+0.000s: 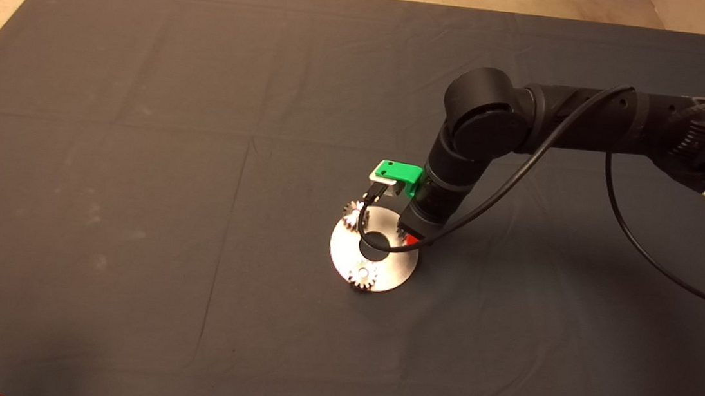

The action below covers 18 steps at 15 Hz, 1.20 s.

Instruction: Install three planetary gears onto the carrier pins

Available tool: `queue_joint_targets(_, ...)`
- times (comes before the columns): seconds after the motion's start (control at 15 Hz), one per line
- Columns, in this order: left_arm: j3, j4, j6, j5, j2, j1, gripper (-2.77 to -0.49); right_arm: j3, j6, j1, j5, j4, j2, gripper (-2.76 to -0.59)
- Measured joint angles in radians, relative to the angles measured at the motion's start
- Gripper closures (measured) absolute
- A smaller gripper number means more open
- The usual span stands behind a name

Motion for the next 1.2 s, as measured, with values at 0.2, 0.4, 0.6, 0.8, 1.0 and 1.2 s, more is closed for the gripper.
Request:
queue_joint_targets(0.2, 0.0, 0.0, 0.0, 0.0, 0.0, 0.0, -2.33, -0.001, 0.0, 0.001, -0.005, 0.0, 0.005, -1.01)
queue_joint_targets(0.4, 0.0, 0.0, 0.0, 0.0, 0.0, 0.0, -2.33, -0.003, 0.0, 0.001, -0.008, -0.002, 0.013, -1.01)
queue_joint_targets(0.6, 0.0, 0.0, 0.0, 0.0, 0.0, 0.0, -2.33, -0.005, 0.0, 0.0, -0.014, -0.005, 0.02, -1.01)
queue_joint_targets(0.8, 0.0, 0.0, 0.0, 0.0, 0.0, 0.0, -2.33, -0.005, 0.0, 0.0, -0.014, -0.007, 0.02, -1.01)
queue_joint_targets(1.0, 0.0, 0.0, 0.0, 0.0, 0.0, 0.0, -2.33, -0.005, 0.0, -0.001, -0.012, -0.007, 0.018, -1.01)
queue_joint_targets(1.2, 0.0, 0.0, 0.0, 0.0, 0.0, 0.0, -2.33, -0.002, 0.0, -0.001, -0.003, -0.007, 0.01, -1.01)
